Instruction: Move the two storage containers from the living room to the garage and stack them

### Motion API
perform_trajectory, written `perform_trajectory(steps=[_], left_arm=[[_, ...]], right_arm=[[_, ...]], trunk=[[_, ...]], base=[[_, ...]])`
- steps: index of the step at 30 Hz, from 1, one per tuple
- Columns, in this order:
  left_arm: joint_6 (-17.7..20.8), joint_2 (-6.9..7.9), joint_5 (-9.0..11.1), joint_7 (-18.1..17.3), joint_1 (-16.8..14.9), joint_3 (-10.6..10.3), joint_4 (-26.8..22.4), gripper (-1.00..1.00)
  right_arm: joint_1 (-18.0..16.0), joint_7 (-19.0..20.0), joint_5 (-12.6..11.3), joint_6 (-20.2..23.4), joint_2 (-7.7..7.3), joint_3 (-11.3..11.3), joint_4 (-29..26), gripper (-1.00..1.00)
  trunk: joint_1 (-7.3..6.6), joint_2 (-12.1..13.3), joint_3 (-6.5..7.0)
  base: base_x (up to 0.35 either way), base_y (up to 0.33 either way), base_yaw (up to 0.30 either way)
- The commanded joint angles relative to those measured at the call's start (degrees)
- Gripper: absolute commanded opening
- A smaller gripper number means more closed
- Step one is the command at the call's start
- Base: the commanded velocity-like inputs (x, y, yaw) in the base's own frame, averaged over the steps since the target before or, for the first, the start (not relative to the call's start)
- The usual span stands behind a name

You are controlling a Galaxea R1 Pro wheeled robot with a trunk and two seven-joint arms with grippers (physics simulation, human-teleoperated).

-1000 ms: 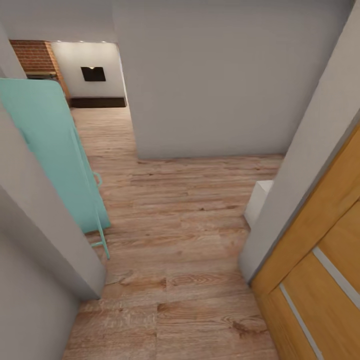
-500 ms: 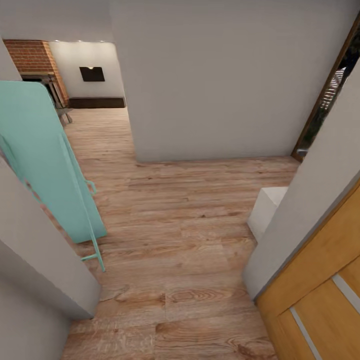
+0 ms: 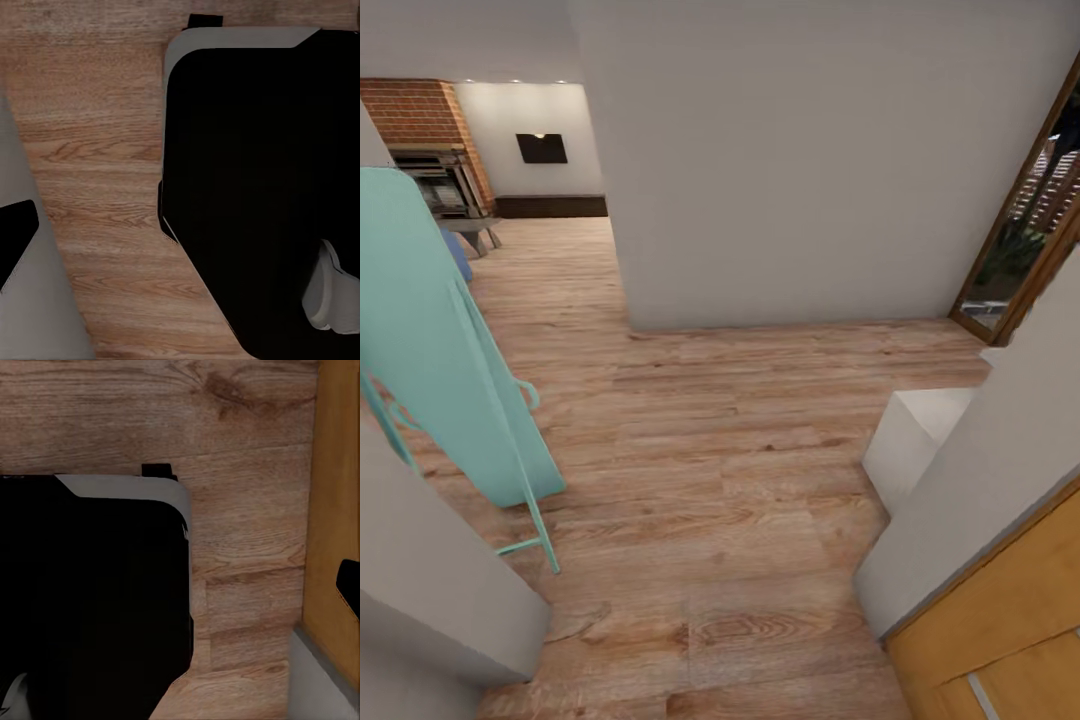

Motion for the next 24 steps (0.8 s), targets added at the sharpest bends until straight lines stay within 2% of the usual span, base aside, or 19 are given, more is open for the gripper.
perform_trajectory(steps=[1, 24], left_arm=[[0.23, -0.02, 0.51, 0.19, -0.03, -0.49, -0.04, 1.0], [0.23, 0.05, 0.48, 0.18, -0.03, -0.49, -0.04, 1.0]], right_arm=[[-0.04, -0.02, -0.45, -0.22, 0.06, 0.46, 0.16, 1.0], [-0.04, -0.02, -0.45, -0.22, 0.08, 0.46, 0.16, 1.0]], trunk=[[0.05, -0.07, -0.08], [0.05, -0.07, -0.08]], base=[[0.322, 0.0, 0.0], [0.322, 0.0, 0.0]])
